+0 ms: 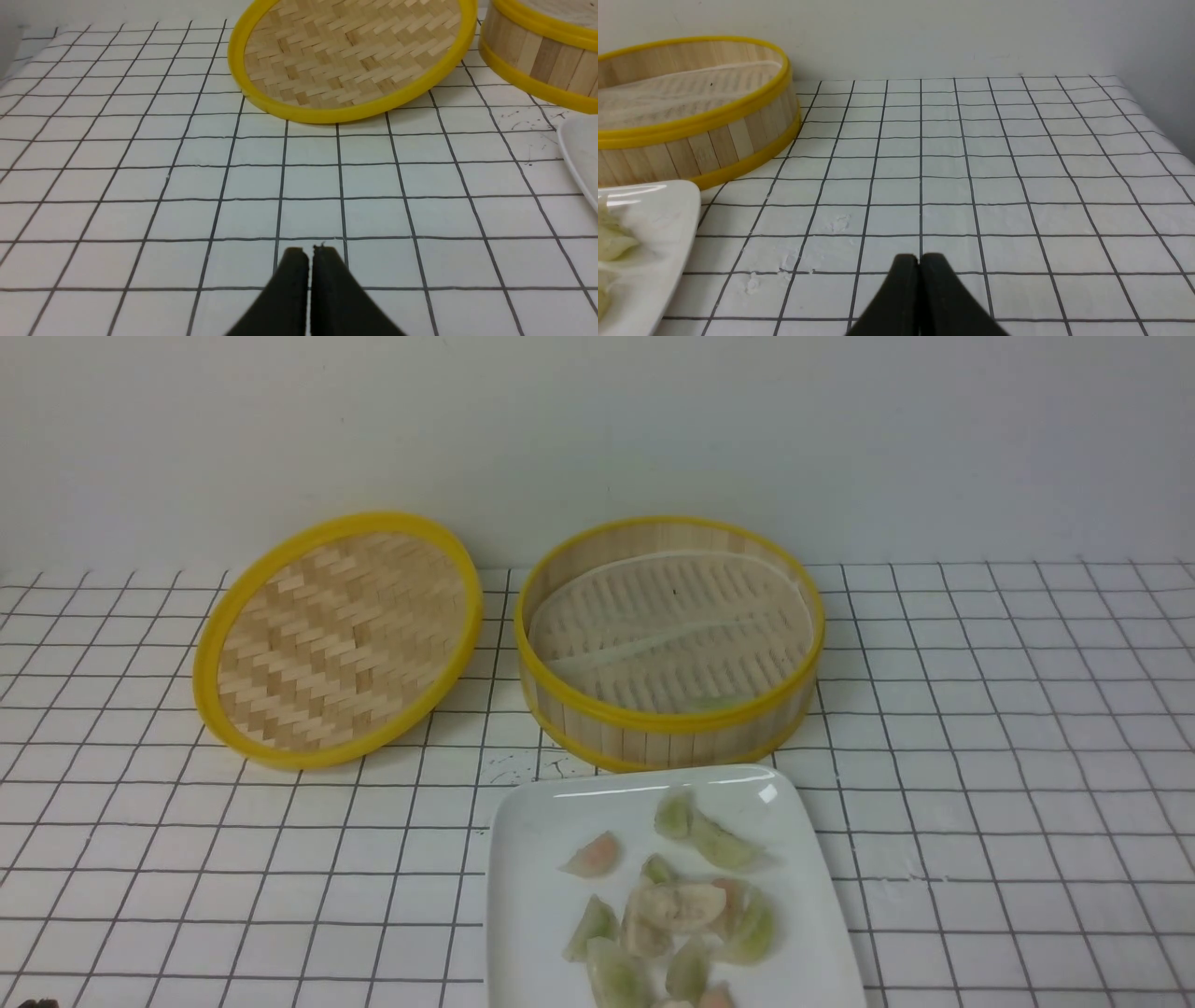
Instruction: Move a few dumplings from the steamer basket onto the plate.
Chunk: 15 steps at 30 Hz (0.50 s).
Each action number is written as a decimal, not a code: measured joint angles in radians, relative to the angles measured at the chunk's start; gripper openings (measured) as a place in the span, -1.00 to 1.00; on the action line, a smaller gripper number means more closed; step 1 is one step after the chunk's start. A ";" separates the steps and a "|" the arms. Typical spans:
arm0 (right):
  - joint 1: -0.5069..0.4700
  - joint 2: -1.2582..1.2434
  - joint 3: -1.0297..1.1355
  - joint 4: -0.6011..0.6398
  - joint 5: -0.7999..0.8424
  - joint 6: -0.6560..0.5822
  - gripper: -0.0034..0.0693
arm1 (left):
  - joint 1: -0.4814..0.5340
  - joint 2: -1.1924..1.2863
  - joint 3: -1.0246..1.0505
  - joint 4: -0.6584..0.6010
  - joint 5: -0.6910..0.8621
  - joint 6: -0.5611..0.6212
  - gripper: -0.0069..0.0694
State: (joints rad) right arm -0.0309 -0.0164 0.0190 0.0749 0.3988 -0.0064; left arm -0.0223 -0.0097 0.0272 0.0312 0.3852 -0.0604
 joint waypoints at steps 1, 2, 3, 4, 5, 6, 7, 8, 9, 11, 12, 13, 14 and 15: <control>0.000 0.000 0.000 0.000 0.000 0.006 -0.93 | 0.000 0.000 0.000 0.000 0.000 0.000 -0.83; 0.000 0.000 0.000 0.000 0.000 0.006 -0.93 | 0.000 0.000 0.000 0.000 0.000 0.000 -0.83; 0.000 0.000 0.000 0.000 0.000 0.006 -0.93 | 0.000 0.000 0.000 0.000 0.000 0.000 -0.83; 0.000 0.000 0.000 0.000 0.000 0.006 -0.93 | 0.000 0.000 0.000 0.000 0.000 0.000 -0.83; 0.000 0.000 0.000 0.000 0.000 0.006 -0.93 | 0.000 0.000 0.000 0.000 0.000 0.000 -0.83; 0.000 0.000 0.000 0.000 0.000 0.006 -0.93 | 0.000 0.000 0.000 0.000 0.000 0.000 -0.83; 0.000 0.000 0.000 0.000 0.000 0.006 -0.93 | 0.000 0.000 0.000 0.000 0.000 0.000 -0.83; 0.000 0.000 0.000 0.000 0.000 0.006 -0.93 | 0.000 0.000 0.000 0.000 0.000 0.000 -0.83; 0.000 0.000 0.000 0.000 0.000 0.006 -0.93 | 0.000 0.000 0.000 0.000 0.000 0.000 -0.83; 0.000 0.000 0.000 0.000 0.000 0.006 -0.93 | 0.000 0.000 0.000 0.000 0.000 0.000 -0.83; 0.000 0.000 0.000 0.000 0.000 0.006 -0.93 | 0.000 0.000 0.000 0.000 0.000 0.000 -0.83; 0.000 0.000 0.000 0.000 0.000 0.006 -0.93 | 0.000 0.000 0.000 0.000 0.000 0.000 -0.83; 0.000 0.000 0.000 0.000 0.000 0.006 -0.93 | 0.000 0.000 0.000 0.000 0.000 0.000 -0.83; 0.000 0.000 0.000 0.000 0.000 0.006 -0.93 | 0.000 0.000 0.000 0.000 0.000 0.000 -0.83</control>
State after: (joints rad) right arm -0.0309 -0.0164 0.0190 0.0749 0.3988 0.0000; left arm -0.0223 -0.0097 0.0272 0.0312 0.3852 -0.0604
